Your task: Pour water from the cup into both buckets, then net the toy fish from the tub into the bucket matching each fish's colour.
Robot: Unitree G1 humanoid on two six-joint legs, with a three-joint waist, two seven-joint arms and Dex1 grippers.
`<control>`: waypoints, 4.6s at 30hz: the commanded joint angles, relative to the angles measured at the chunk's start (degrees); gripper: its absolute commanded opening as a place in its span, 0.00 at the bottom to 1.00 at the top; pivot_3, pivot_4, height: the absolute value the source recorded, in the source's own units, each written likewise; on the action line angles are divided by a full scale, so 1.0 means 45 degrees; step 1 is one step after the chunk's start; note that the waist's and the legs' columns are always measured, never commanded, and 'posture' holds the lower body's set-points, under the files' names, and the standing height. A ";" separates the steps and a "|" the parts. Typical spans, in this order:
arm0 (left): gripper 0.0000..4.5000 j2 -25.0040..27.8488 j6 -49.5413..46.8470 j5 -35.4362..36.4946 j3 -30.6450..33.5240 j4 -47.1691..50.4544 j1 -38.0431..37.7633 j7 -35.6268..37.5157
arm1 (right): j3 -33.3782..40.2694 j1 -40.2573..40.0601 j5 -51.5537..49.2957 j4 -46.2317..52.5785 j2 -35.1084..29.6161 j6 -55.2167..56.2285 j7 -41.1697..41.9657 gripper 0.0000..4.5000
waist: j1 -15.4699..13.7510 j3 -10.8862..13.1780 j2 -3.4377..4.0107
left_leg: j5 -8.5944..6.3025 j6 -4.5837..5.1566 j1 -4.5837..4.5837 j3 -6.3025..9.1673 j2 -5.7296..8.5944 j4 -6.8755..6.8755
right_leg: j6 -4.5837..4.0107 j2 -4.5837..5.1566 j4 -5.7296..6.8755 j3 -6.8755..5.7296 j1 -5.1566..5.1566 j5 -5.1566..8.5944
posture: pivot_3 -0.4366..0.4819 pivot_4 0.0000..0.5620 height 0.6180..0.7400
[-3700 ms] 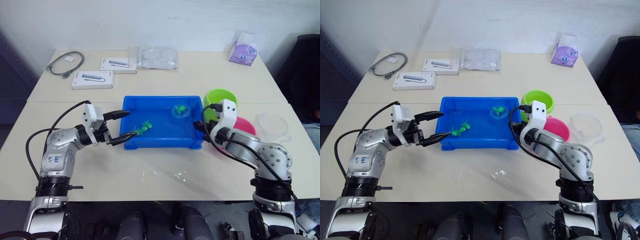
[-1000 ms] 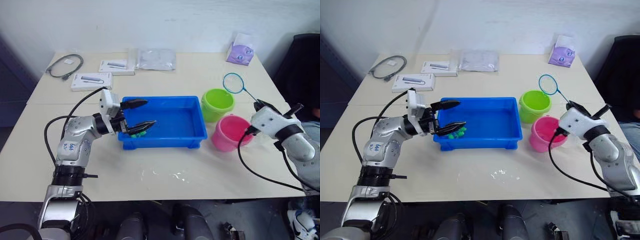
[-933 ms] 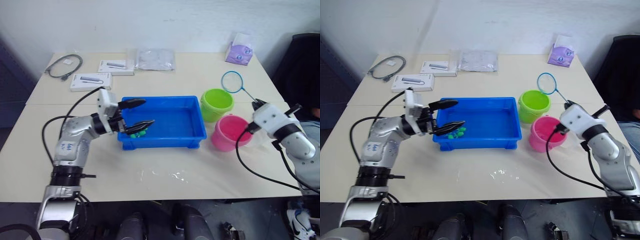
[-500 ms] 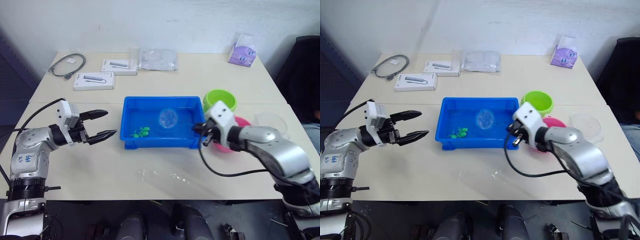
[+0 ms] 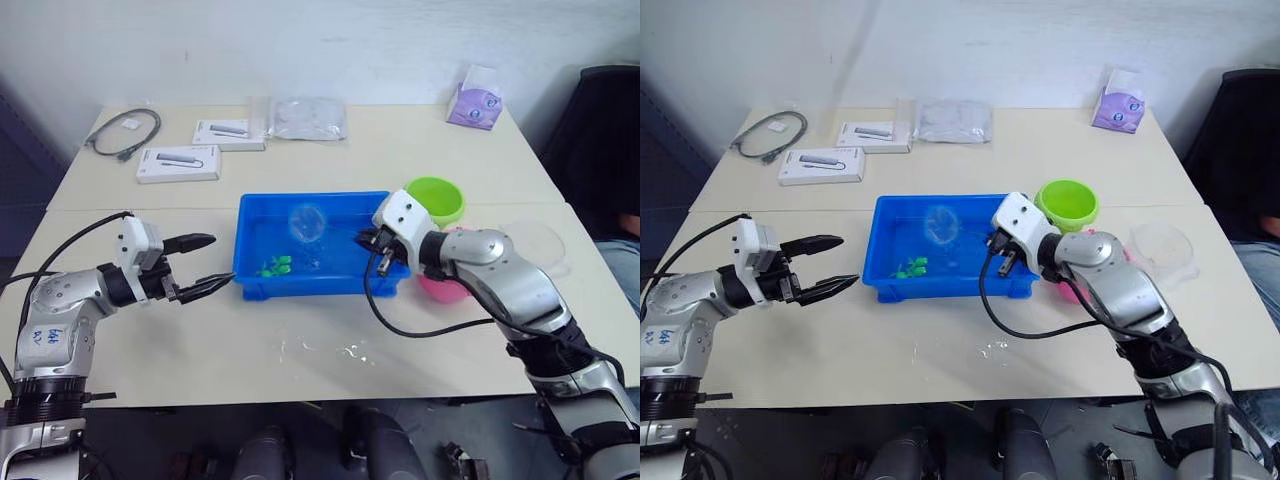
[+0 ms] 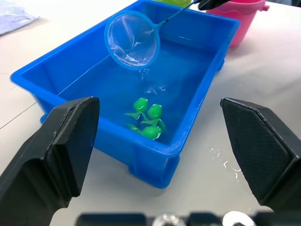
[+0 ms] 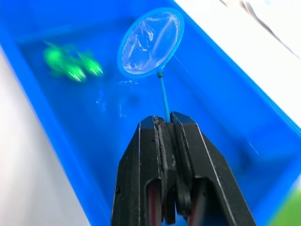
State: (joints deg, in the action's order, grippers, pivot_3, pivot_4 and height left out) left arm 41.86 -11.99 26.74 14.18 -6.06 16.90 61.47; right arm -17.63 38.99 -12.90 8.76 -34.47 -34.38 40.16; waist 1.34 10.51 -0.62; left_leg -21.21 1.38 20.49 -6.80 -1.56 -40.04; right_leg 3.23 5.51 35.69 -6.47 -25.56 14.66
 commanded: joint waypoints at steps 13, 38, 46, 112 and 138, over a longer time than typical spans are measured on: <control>0.98 0.0118 -0.0019 0.0253 0.0628 0.0546 -0.0340 -0.0313 | -0.1577 0.0129 0.2962 -0.1190 0.1138 0.2587 0.0787 0.00 | 0.0064 -0.0001 -0.0001 | -0.0001 -0.0005 -0.0005 -0.0002 -0.0004 0.0001 | -0.0003 0.0000 0.0008 0.0002 -0.0003 0.0002 | 0.48 0.27 1.00; 0.98 0.0071 -0.0244 0.0432 0.0700 0.1094 -0.0873 -0.0697 | -0.0545 0.0362 0.3769 -0.1743 0.1513 0.3484 0.1783 0.00 | 0.0086 -0.0001 0.0000 | -0.0004 -0.0010 -0.0007 -0.0001 -0.0013 0.0002 | -0.0005 -0.0002 0.0009 0.0004 -0.0003 0.0002 | 0.48 0.27 1.00; 0.98 0.0138 -0.0259 0.0565 0.0753 0.1236 -0.1065 -0.0667 | -0.1302 0.0432 0.5013 -0.2481 0.1624 0.3654 0.1499 0.00 | 0.0080 -0.0001 0.0000 | -0.0004 -0.0011 -0.0005 0.0001 -0.0005 0.0001 | -0.0005 0.0007 0.0007 0.0004 -0.0003 0.0003 | 0.48 0.27 1.00; 0.98 -0.2424 -0.0697 0.0057 -0.1996 -0.0628 0.3004 -0.0516 | 0.8722 -0.3232 -0.1704 0.1850 -0.1628 -0.3675 -0.2407 0.00 | 0.0019 0.0000 -0.0001 | -0.0005 -0.0011 -0.0010 -0.0016 -0.0003 0.0019 | -0.0002 -0.0021 -0.0007 0.0017 -0.0002 0.0001 | 0.48 0.27 1.00; 0.98 -0.2579 0.0098 -0.0406 -0.2188 -0.0844 0.2821 -0.0229 | 0.4456 -0.4573 0.8446 -0.3125 -0.4438 1.1356 -0.5866 0.00 | 0.0007 0.0000 -0.0001 | 0.0008 -0.0030 -0.0022 -0.0036 -0.0009 0.0009 | 0.0003 -0.0024 -0.0016 0.0043 0.0004 -0.0001 | 0.48 0.27 1.00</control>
State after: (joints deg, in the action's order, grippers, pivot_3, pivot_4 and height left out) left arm 30.07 -12.50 25.20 3.71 -10.04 29.60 60.49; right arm 0.39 17.60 26.57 -5.44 -54.47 16.12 14.00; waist 1.37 10.51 -0.62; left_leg -21.17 1.25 20.38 -6.96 -1.61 -40.00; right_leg 3.24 5.40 35.62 -6.28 -25.54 14.66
